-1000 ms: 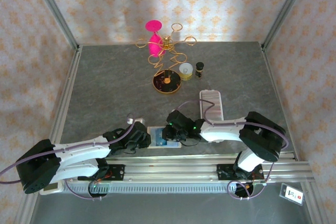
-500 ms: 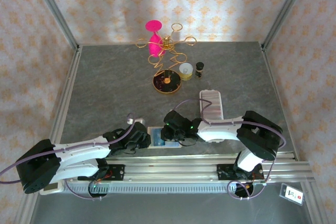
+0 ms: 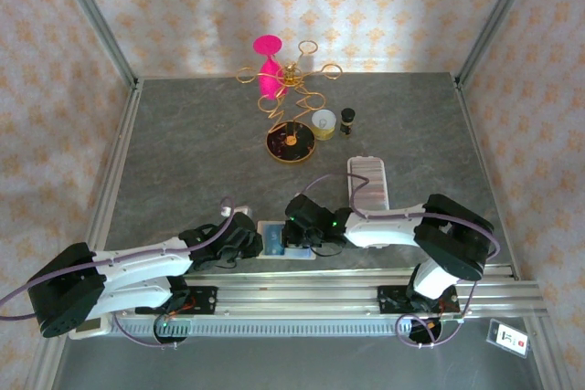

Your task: Put the credit cards into the card holder

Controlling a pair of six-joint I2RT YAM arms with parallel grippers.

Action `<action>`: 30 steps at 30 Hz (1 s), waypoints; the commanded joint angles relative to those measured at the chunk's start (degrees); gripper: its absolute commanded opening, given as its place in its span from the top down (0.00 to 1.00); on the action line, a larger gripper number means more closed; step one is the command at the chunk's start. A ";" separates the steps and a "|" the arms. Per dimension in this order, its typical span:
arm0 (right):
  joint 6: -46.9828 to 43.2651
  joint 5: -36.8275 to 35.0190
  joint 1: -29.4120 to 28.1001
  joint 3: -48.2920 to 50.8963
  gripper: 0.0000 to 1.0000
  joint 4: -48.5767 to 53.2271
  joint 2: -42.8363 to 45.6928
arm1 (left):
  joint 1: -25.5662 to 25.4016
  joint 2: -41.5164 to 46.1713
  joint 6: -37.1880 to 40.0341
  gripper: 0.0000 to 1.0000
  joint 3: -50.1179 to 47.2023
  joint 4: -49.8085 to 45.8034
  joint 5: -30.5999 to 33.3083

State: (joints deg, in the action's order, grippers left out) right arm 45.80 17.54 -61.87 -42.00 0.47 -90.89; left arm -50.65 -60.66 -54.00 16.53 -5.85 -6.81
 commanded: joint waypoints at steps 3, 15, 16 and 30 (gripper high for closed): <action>-0.01 -0.24 -0.91 -2.14 0.91 -0.73 -1.94 | -0.69 0.89 -0.78 0.82 -1.68 0.30 -0.67; -0.23 -4.62 -1.06 -3.97 0.85 0.71 -1.04 | -0.76 2.29 -1.51 0.76 -2.56 1.21 -1.29; -0.40 -5.62 -1.05 -3.97 0.85 1.50 -0.43 | -0.81 2.57 -1.61 0.75 -2.60 1.12 -1.11; 3.24 -10.01 -1.08 3.00 0.67 9.16 11.00 | -0.77 3.58 -0.97 0.68 -2.03 0.36 -0.02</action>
State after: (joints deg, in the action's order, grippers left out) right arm 46.81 10.24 -62.61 -41.65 6.66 -82.48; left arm -51.03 -57.71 -55.20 14.79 -4.54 -7.05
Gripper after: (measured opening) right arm 0.324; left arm 0.317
